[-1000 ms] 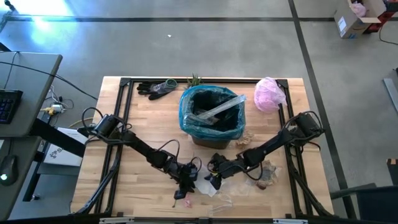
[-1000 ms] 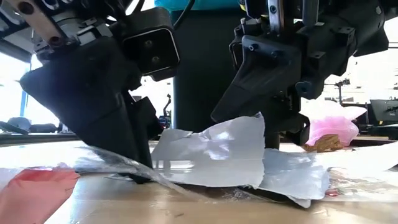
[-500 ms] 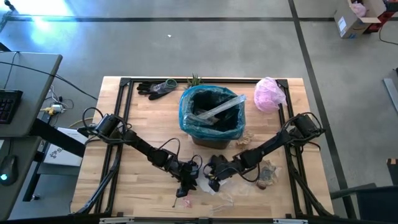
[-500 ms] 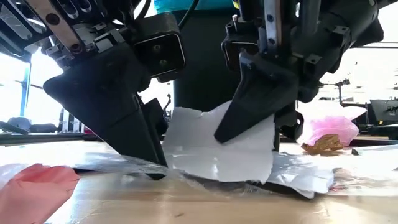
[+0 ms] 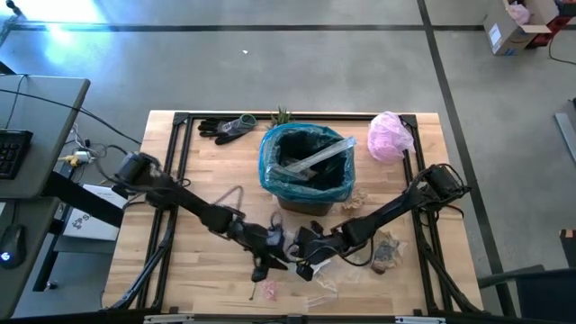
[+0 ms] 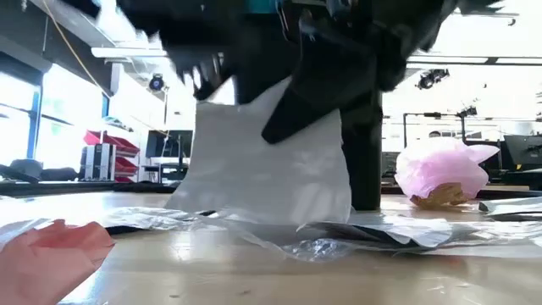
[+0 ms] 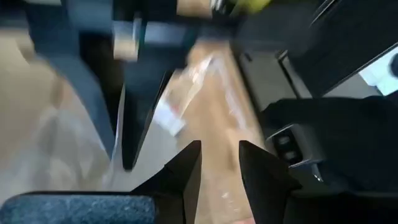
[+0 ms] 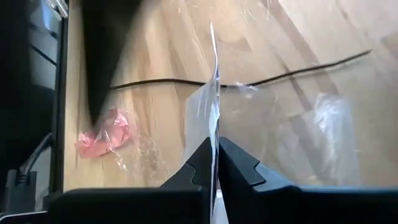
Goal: Place trash/remove bag and relplace
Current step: Put the white paper into the trash bin
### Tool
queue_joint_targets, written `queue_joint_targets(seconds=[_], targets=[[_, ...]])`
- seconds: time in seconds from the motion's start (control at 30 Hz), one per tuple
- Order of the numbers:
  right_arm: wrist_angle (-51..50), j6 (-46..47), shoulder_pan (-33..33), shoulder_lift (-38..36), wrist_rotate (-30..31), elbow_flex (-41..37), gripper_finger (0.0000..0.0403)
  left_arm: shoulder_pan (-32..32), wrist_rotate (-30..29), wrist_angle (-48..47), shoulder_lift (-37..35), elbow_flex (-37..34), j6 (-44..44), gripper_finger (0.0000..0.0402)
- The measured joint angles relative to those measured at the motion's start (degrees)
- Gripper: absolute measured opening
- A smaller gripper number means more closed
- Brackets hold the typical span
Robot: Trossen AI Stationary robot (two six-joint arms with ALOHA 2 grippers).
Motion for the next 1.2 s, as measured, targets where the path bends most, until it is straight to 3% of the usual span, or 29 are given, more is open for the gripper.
queue_joint_targets(seconds=[0.27, 0.47, 0.6, 1.07, 1.2], targets=[[-15.86, -7.69, 0.39, -0.02, 2.88, 13.11, 0.0000, -3.68, -5.84, -11.68, -15.21, 0.07, 5.19, 0.0091], [-26.73, -13.95, 0.39, -0.07, 7.14, 24.23, 0.0000, -6.58, -13.91, -20.93, -21.33, 0.07, 5.80, 0.0091], [-35.16, -18.22, 0.17, -0.07, 11.36, 32.26, 0.0000, -8.21, -18.02, -24.84, -22.04, 0.07, 5.63, 0.0091], [-61.18, -31.90, -4.06, -0.08, 29.51, 62.78, 0.0000, -9.62, -21.06, -28.28, -21.61, 0.07, 5.13, 0.0091], [-63.99, -35.80, -6.20, -1.79, 32.84, 65.73, 0.0000, -9.89, -21.26, -28.25, -21.61, 0.07, 5.10, 0.0091]])
